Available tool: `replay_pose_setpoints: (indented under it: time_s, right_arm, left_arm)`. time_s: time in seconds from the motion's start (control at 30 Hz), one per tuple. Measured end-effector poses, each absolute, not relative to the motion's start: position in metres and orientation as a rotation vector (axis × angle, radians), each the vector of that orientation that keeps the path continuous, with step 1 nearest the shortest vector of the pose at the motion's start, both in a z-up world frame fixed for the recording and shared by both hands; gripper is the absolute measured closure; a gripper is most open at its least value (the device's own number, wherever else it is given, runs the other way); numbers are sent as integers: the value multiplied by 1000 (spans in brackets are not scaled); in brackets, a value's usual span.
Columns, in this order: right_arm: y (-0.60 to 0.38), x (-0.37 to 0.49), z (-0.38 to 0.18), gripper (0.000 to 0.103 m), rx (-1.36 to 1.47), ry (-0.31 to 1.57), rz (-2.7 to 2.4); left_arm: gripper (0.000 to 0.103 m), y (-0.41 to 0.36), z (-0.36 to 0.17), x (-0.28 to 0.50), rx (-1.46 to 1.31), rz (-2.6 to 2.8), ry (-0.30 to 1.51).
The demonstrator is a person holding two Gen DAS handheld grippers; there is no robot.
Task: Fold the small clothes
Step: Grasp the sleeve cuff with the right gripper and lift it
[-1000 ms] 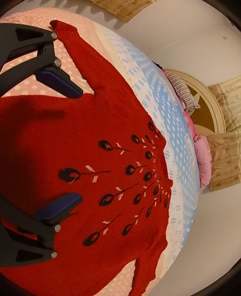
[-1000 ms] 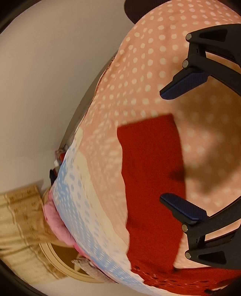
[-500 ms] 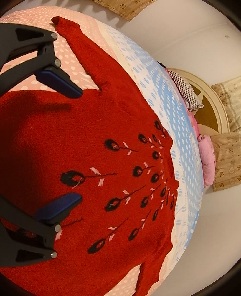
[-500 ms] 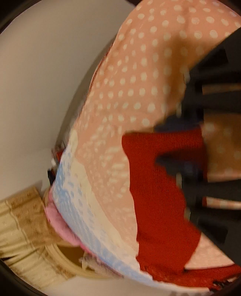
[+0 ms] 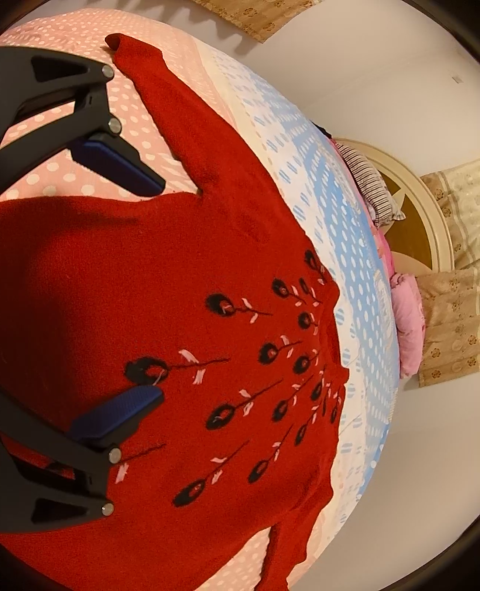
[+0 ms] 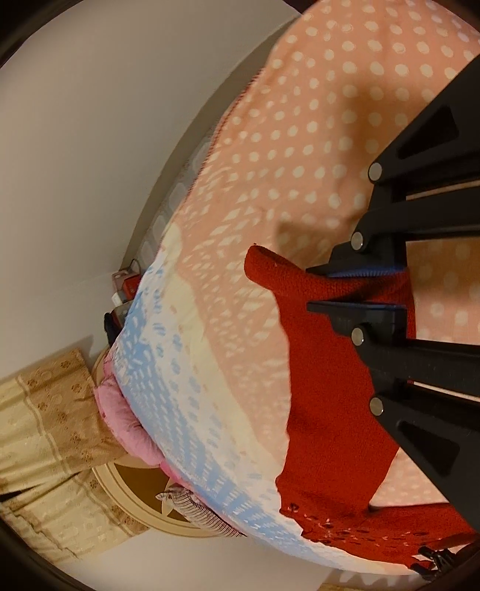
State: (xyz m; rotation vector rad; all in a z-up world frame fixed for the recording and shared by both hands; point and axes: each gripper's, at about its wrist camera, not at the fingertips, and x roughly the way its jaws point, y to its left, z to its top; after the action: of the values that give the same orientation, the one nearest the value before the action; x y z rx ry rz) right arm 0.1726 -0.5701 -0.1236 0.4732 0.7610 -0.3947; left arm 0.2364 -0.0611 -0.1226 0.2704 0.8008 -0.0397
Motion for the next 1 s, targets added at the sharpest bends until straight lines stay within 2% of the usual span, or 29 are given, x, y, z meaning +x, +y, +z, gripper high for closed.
replay_pose_setpoints:
  time_s: [0.43, 1.0]
  right_arm:
    - [-538, 190, -84, 93, 410, 740, -351]
    - [-420, 239, 39, 93, 243, 600, -123]
  left_arm:
    - [0, -46, -121, 235, 237, -47, 802]
    - [0, -24, -125, 231, 183, -38, 808]
